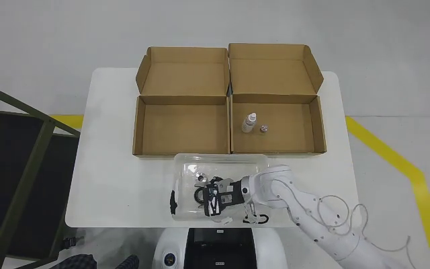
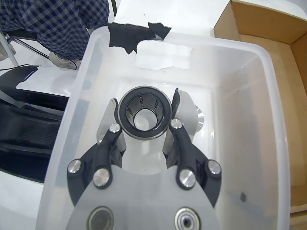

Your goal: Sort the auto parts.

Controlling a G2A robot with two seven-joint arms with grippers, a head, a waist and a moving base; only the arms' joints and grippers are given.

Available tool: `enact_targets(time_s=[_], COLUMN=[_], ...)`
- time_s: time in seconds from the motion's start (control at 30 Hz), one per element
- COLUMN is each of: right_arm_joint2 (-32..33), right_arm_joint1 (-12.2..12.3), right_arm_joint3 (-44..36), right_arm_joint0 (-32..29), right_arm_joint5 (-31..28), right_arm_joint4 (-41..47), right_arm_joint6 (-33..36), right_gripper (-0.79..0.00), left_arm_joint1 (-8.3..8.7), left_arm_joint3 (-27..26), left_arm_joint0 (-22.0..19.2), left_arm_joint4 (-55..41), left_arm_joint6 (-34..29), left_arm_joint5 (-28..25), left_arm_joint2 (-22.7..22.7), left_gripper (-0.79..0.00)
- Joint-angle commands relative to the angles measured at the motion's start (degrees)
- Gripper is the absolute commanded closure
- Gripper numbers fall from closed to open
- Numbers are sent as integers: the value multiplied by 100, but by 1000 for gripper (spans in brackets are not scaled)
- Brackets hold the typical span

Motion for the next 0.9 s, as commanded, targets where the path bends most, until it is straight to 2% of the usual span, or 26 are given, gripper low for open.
enact_targets(time_s=[0.0,0.57,0.87], right_arm_joint2=[99,1414,1994], right_arm_joint1=[30,343,446], right_arm_joint3=[-93,-1045,-1134], right_arm_joint0=[-52,-531,-624], right_arm_joint5=[-35,-212,-36], right_arm_joint4=[60,1106,1628], right_arm_joint6=[30,367,506], right_gripper=[0,0,0], left_arm_joint1=[0,0,0], left_arm_joint3=[0,0,0], left_arm_joint0=[0,0,0], left_arm_joint4=[0,0,0], left_arm_joint6=[0,0,0], left_arm_joint5=[0,0,0], left_arm_joint2=[0,0,0], left_gripper=[-785,-785,-785])
